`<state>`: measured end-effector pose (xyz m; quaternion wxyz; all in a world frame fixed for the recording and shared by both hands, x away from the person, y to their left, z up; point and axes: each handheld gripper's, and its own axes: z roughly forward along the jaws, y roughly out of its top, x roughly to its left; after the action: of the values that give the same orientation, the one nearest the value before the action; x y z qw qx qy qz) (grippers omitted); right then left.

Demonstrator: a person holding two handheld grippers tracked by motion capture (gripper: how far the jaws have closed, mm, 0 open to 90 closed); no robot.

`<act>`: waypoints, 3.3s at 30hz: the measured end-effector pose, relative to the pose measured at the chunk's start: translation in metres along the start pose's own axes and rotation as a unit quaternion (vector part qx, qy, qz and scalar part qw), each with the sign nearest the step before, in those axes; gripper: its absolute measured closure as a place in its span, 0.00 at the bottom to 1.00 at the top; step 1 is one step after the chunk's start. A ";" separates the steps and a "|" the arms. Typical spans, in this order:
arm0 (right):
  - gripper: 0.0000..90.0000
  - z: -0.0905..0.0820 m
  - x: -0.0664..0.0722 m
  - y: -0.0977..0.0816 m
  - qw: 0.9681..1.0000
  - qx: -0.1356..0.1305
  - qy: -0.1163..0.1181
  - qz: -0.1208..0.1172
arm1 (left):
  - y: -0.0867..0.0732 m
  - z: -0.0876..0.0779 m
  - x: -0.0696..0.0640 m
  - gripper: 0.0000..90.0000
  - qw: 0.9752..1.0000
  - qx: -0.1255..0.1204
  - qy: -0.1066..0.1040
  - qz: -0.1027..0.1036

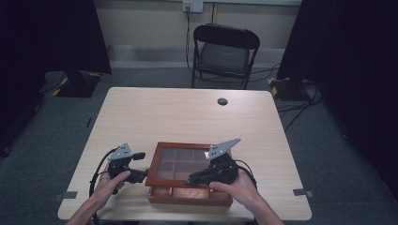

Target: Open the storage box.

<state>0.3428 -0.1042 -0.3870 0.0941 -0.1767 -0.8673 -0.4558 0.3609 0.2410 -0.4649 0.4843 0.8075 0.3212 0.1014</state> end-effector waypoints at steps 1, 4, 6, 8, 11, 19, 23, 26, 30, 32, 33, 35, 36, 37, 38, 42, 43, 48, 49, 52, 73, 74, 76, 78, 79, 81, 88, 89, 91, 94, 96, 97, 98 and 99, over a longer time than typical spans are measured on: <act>0.92 0.000 0.000 0.000 1.000 0.001 0.000 -0.001 | 0.000 0.000 0.000 0.18 1.000 0.000 0.000 0.000; 0.92 -0.001 -0.001 0.001 1.000 -0.001 0.002 0.000 | 0.001 0.000 0.001 0.20 1.000 -0.004 0.000 0.001; 0.92 0.000 0.000 0.001 1.000 -0.003 -0.001 -0.006 | 0.001 -0.001 0.001 0.20 1.000 -0.003 0.004 0.009; 0.92 0.000 0.000 0.000 1.000 -0.005 -0.001 -0.004 | 0.001 -0.001 0.000 0.20 1.000 -0.004 0.003 0.007; 0.91 -0.001 0.001 -0.003 1.000 -0.010 -0.005 -0.009 | 0.001 0.000 0.000 0.20 1.000 -0.003 0.001 0.004; 0.67 -0.009 0.002 -0.004 0.999 -0.039 -0.022 -0.005 | 0.001 -0.002 0.000 0.20 1.000 -0.012 0.002 0.003; 0.52 -0.021 0.001 -0.010 0.997 -0.051 -0.052 0.015 | 0.002 -0.003 0.000 0.20 1.000 -0.018 0.004 0.001; 0.47 -0.026 0.000 -0.015 0.996 -0.060 -0.063 0.025 | 0.002 -0.004 0.000 0.21 1.000 -0.020 0.004 -0.001; 0.38 -0.036 -0.002 -0.024 0.994 -0.082 -0.070 0.032 | 0.003 -0.004 0.000 0.21 1.000 -0.025 0.005 -0.003; 0.32 -0.042 -0.002 -0.029 0.993 -0.087 -0.073 0.030 | 0.005 -0.004 0.000 0.21 0.999 -0.032 0.004 -0.008; 0.31 -0.043 -0.002 -0.031 0.993 -0.089 -0.075 0.028 | 0.005 -0.004 0.000 0.21 0.999 -0.035 0.004 -0.009; 0.28 -0.046 -0.001 -0.035 0.992 -0.091 -0.084 0.028 | 0.006 -0.005 0.000 0.21 0.999 -0.034 0.005 -0.008; 0.28 -0.046 -0.001 -0.035 0.992 -0.091 -0.084 0.028 | 0.006 -0.005 0.000 0.21 0.999 -0.034 0.005 -0.008; 0.29 -0.047 -0.002 -0.038 0.991 -0.088 -0.091 0.031 | 0.007 -0.005 -0.001 0.21 0.999 -0.036 0.003 -0.009; 0.30 -0.048 -0.003 -0.040 0.992 -0.085 -0.088 0.038 | 0.008 -0.005 -0.002 0.21 0.999 -0.035 0.000 -0.005; 0.23 -0.052 -0.004 -0.047 0.991 -0.083 -0.101 0.040 | 0.013 -0.004 -0.005 0.20 0.999 -0.041 -0.006 -0.002; 0.21 -0.052 -0.004 -0.048 0.990 -0.082 -0.106 0.040 | 0.014 -0.003 -0.005 0.20 0.999 -0.042 -0.004 0.001; 0.20 -0.058 -0.005 -0.050 0.988 -0.094 -0.117 0.034 | 0.018 -0.003 -0.004 0.19 0.999 -0.040 -0.001 0.010; 0.20 -0.058 -0.005 -0.050 0.987 -0.097 -0.122 0.031 | 0.019 -0.004 -0.005 0.20 0.999 -0.044 0.003 0.007; 0.20 -0.060 -0.006 -0.052 0.986 -0.105 -0.127 0.026 | 0.021 -0.004 -0.005 0.19 0.999 -0.045 0.006 0.010; 0.17 -0.071 -0.015 -0.043 0.982 -0.131 -0.135 0.013 | 0.041 -0.003 -0.005 0.17 0.998 -0.063 0.001 0.016; 0.17 -0.071 -0.015 -0.043 0.982 -0.131 -0.135 0.013 | 0.041 -0.003 -0.005 0.17 0.998 -0.063 0.001 0.016; 0.18 -0.071 -0.016 -0.043 0.980 -0.128 -0.149 0.011 | 0.044 -0.004 -0.004 0.18 0.998 -0.067 0.002 0.020; 0.18 -0.072 -0.019 -0.044 0.979 -0.132 -0.154 0.014 | 0.046 -0.003 -0.004 0.18 0.997 -0.068 0.003 0.022; 0.19 -0.073 -0.023 -0.043 0.978 -0.129 -0.160 0.020 | 0.046 -0.002 -0.004 0.18 0.997 -0.068 0.001 0.022; 0.19 -0.073 -0.026 -0.043 0.978 -0.129 -0.160 0.024 | 0.048 0.000 -0.005 0.18 0.998 -0.068 -0.003 0.017; 0.25 -0.072 -0.034 -0.042 0.977 -0.136 -0.161 0.030 | 0.051 0.003 -0.005 0.19 0.997 -0.073 -0.002 0.016; 0.27 -0.072 -0.036 -0.041 0.977 -0.140 -0.161 0.030 | 0.054 0.003 -0.004 0.19 0.997 -0.072 0.000 0.019; 0.34 -0.073 -0.037 -0.040 0.976 -0.146 -0.161 0.030 | 0.057 0.003 -0.003 0.20 0.997 -0.073 -0.001 0.021; 0.39 -0.075 -0.040 -0.038 0.973 -0.162 -0.159 0.028 | 0.061 0.003 -0.003 0.20 0.997 -0.075 -0.004 0.022; 0.40 -0.075 -0.041 -0.037 0.973 -0.165 -0.158 0.028 | 0.063 0.005 -0.003 0.20 0.997 -0.080 -0.006 0.022; 0.42 -0.075 -0.043 -0.035 0.972 -0.169 -0.158 0.030 | 0.063 0.006 -0.003 0.22 0.996 -0.083 -0.010 0.017; 0.42 -0.075 -0.043 -0.035 0.972 -0.169 -0.158 0.030 | 0.063 0.006 -0.003 0.23 0.996 -0.083 -0.010 0.017; 0.42 -0.075 -0.046 -0.034 0.973 -0.168 -0.156 0.033 | 0.063 0.007 -0.003 0.23 0.996 -0.084 -0.014 0.012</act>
<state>0.3715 -0.1936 -0.3855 -0.0587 -0.2876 -0.7757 -0.5587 0.3886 0.2141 -0.4148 0.5538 0.7688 0.2953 0.1228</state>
